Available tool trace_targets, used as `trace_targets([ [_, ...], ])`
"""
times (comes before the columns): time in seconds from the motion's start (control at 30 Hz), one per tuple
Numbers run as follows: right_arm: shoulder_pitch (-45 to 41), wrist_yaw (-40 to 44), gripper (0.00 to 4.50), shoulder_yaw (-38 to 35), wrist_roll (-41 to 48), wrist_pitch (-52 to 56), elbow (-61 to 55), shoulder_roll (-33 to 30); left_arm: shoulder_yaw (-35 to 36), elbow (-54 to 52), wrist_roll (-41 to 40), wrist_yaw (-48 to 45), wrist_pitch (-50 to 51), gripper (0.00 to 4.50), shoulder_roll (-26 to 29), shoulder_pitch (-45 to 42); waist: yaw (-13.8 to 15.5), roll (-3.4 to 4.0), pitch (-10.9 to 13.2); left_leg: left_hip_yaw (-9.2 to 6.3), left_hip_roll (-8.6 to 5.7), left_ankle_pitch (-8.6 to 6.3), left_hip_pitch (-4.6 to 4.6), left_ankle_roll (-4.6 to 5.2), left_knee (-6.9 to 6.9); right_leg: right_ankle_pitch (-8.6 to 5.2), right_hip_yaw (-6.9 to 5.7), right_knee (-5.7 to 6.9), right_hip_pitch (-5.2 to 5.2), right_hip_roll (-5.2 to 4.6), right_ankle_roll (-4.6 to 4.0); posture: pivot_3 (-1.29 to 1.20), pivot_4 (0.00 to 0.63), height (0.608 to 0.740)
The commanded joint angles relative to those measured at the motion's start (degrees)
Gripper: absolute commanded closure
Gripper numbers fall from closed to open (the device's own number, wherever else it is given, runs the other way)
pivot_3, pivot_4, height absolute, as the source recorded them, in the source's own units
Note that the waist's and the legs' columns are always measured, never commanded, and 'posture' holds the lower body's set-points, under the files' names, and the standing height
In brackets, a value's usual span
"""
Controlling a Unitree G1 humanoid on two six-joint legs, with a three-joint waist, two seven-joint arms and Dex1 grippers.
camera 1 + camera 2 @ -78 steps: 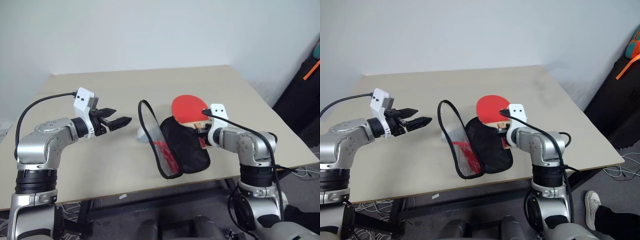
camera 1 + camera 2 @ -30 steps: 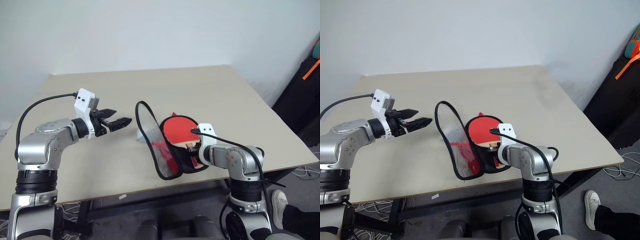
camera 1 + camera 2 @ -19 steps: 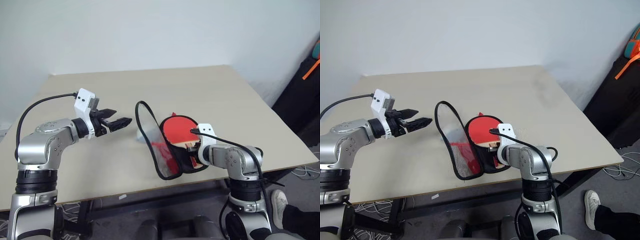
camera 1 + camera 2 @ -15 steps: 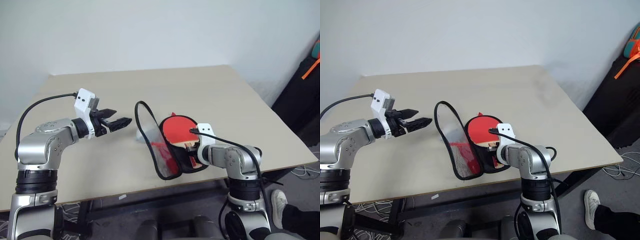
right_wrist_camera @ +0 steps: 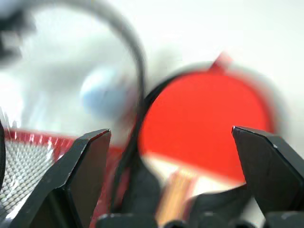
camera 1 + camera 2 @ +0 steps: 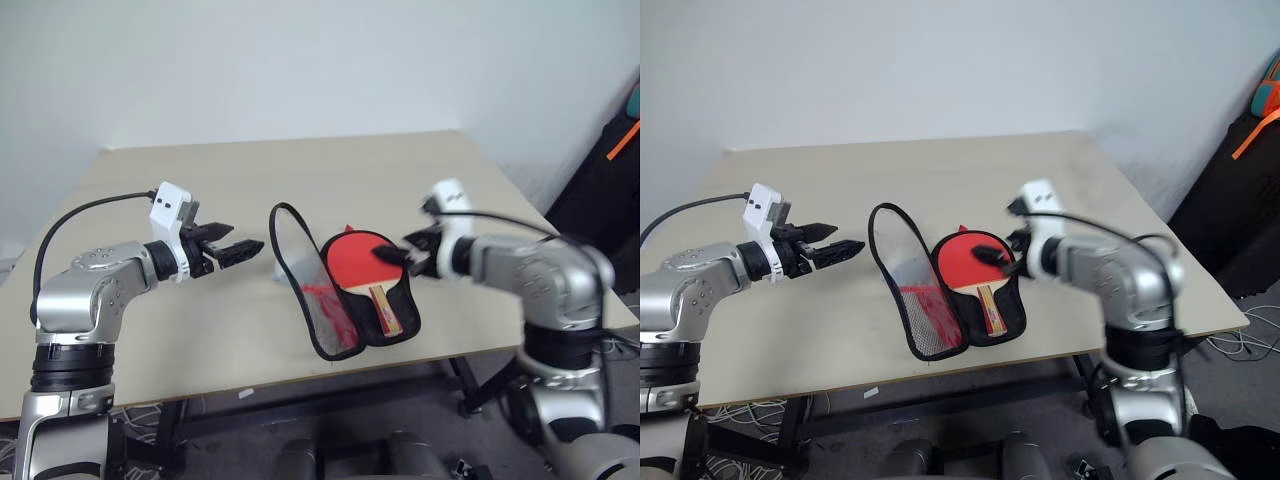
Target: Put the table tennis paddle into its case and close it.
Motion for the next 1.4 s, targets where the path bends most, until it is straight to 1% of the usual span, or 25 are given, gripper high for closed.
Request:
trace_targets([
  [0.03, -3.79, 3.79, 0.00, -1.75, 0.62, -5.41, 5.12, -5.18, -0.92, -3.46, 0.79, -0.21, -1.25, 1.55, 0.27, 0.22, 0.00, 0.00, 0.00, 0.02, 0.01, 0.00, 0.01, 0.00, -0.01, 0.00, 0.00, 0.01, 0.00, 0.00, 0.00, 0.00, 0.000, 0.740],
  [0.13, -6.53, 4.58, 0.00, -1.87, -0.94, -9.48, 10.82, -9.35, -1.82, -5.45, -0.67, 1.48, -0.03, 2.62, -2.96, -0.26, 0.01, 0.02, 0.01, 0.08, 0.01, 0.00, 0.02, 0.01, -0.01, -0.01, 0.05, 0.01, -0.01, 0.01, -0.01, 0.00, 0.000, 0.740],
  [0.2, -7.52, 4.79, 0.00, -1.47, -1.67, -11.60, 13.43, -11.05, -3.13, -6.95, -1.28, 2.42, 1.38, 3.31, -5.22, -0.70, 0.05, 0.01, 0.01, 0.11, 0.00, 0.00, -0.01, 0.01, 0.00, 0.00, 0.08, 0.00, -0.01, 0.00, 0.00, 0.00, 0.000, 0.740],
  [0.3, -8.80, 4.30, 0.00, -1.32, -2.26, -13.59, 15.87, -11.92, -6.11, -8.24, -1.03, 3.03, 2.14, 3.31, -8.47, -1.72, 0.04, -0.01, 0.00, 0.12, -0.02, 0.00, -0.02, 0.02, 0.01, 0.00, 0.11, -0.02, 0.00, 0.00, 0.01, 0.00, 0.000, 0.740],
  [0.5, -9.82, 3.51, 0.00, -1.11, -2.81, -15.06, 18.02, -11.67, -13.13, -6.51, 0.95, 5.61, 0.76, 3.31, -18.84, -7.69, 0.12, -0.01, 0.00, 0.11, -0.07, 0.02, -0.07, 0.06, 0.21, 0.02, 0.13, 0.01, 0.08, 0.01, 0.03, 0.00, 0.000, 0.740],
  [0.67, -9.94, 1.89, 0.00, -1.80, -2.74, -15.34, 18.44, -10.52, -18.39, -5.70, 2.98, 8.22, -0.40, 3.31, -26.79, -10.76, 0.10, 0.00, 0.00, 0.12, -0.10, 0.01, -0.05, 0.07, 0.19, 0.02, 0.19, 0.00, 0.09, 0.01, 0.04, 0.00, 0.000, 0.740],
  [0.7, -9.89, 1.53, 0.00, -2.34, -2.67, -15.33, 18.54, -10.55, -18.92, -6.42, 2.99, 8.34, 0.16, 3.31, -27.39, -10.28, 0.06, 0.00, 0.00, 0.12, -0.10, 0.01, -0.05, 0.08, 0.19, 0.02, 0.19, 0.00, 0.09, 0.02, 0.04, 0.00, 0.000, 0.740],
  [0.8, -9.62, 1.00, 0.00, -3.19, -2.44, -15.19, 18.41, -10.78, -19.35, -8.59, 2.47, 7.96, 1.59, 3.31, -26.74, -8.07, -0.01, 0.03, -0.01, 0.19, -0.05, 0.01, -0.04, 0.08, 0.14, 0.02, 0.28, 0.03, 0.02, 0.08, 0.04, 0.00, 0.000, 0.740],
  [0.97, -8.49, 0.81, 0.00, -3.53, -2.03, -14.86, 17.22, -10.63, -19.83, -15.41, -0.03, 6.29, 6.07, 3.31, -22.19, -1.22, 0.03, 0.11, -0.01, 0.27, -0.01, 0.01, 0.03, 0.08, 0.05, 0.01, 0.37, 0.05, 0.00, 0.12, 0.03, 0.00, 0.000, 0.740],
  [1.07, -7.80, 0.62, 0.00, -3.47, -1.93, -14.87, 17.03, -10.19, -18.23, -18.96, -2.47, 6.21, 9.48, 2.81, -20.48, 2.19, 0.12, 0.10, 0.00, 0.26, -0.02, 0.01, -0.01, 0.09, 0.13, 0.01, 0.37, 0.03, 0.02, 0.10, 0.03, 0.00, 0.000, 0.740],
  [1.2, -6.97, 0.25, 0.00, -3.34, -1.47, -14.51, 16.50, -9.34, -16.54, -22.47, -5.70, 5.51, 13.32, 1.50, -17.70, 6.09, 0.05, 0.10, 0.00, 0.24, -0.03, -0.01, -0.02, 0.12, 0.23, 0.00, 0.34, 0.03, 0.07, 0.09, 0.02, 0.00, 0.000, 0.740],
  [1.33, -6.50, -0.31, 0.00, -3.17, -1.06, -14.13, 15.89, -8.34, -15.68, -23.02, -6.77, 6.28, 14.96, 0.06, -16.32, 9.03, 0.04, 0.16, 0.02, 0.25, -0.01, -0.01, 0.00, 0.11, 0.17, 0.00, 0.34, 0.04, 0.04, 0.10, 0.02, 0.00, 0.000, 0.740],
  [1.4, -6.21, -0.51, 0.00, -3.20, -0.84, -13.91, 15.54, -7.99, -14.85, -23.09, -7.65, 6.67, 16.11, 0.06, -16.26, 10.30, 0.05, 0.16, 0.02, 0.25, -0.01, -0.01, 0.00, 0.11, 0.18, 0.00, 0.34, 0.04, 0.04, 0.10, 0.02, 0.00, 0.000, 0.740],
])
